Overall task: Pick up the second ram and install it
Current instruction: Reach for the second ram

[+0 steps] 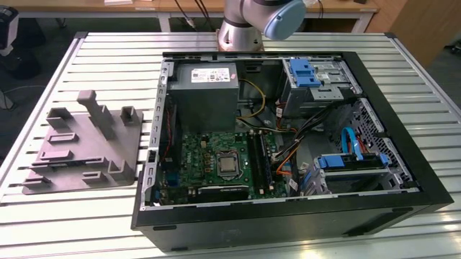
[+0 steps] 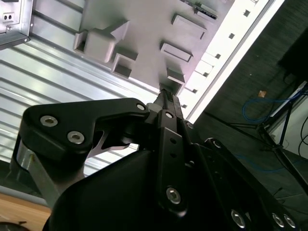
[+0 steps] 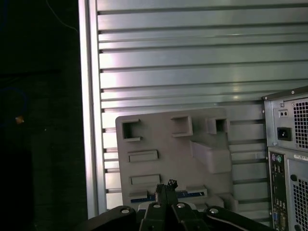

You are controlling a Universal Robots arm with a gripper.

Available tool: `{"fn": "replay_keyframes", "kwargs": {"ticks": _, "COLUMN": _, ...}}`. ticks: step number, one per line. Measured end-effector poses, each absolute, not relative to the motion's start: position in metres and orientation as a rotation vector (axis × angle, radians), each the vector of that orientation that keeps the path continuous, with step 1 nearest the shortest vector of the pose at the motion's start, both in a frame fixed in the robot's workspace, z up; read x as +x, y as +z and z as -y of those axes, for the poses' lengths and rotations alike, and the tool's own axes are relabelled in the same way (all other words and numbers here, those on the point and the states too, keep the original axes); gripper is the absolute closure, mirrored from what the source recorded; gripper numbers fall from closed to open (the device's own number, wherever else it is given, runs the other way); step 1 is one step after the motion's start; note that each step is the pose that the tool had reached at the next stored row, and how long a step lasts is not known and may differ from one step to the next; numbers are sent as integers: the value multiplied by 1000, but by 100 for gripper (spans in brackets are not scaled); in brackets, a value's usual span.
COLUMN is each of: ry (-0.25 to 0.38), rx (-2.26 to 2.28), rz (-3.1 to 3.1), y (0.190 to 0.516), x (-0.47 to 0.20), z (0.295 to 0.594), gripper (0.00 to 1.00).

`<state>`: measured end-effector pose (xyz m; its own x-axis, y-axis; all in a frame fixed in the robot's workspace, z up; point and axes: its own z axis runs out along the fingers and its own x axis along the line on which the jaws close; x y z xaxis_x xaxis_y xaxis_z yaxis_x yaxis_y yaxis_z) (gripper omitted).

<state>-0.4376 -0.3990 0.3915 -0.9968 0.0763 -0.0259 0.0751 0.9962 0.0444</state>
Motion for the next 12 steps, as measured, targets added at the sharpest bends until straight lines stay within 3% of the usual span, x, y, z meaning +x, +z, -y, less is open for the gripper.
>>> {"fn": "replay_keyframes", "kwargs": {"ticks": 12, "ry": 68, "rx": 117, "rz": -3111, "y": 388, "x": -457, "z": 406, "gripper": 89}}
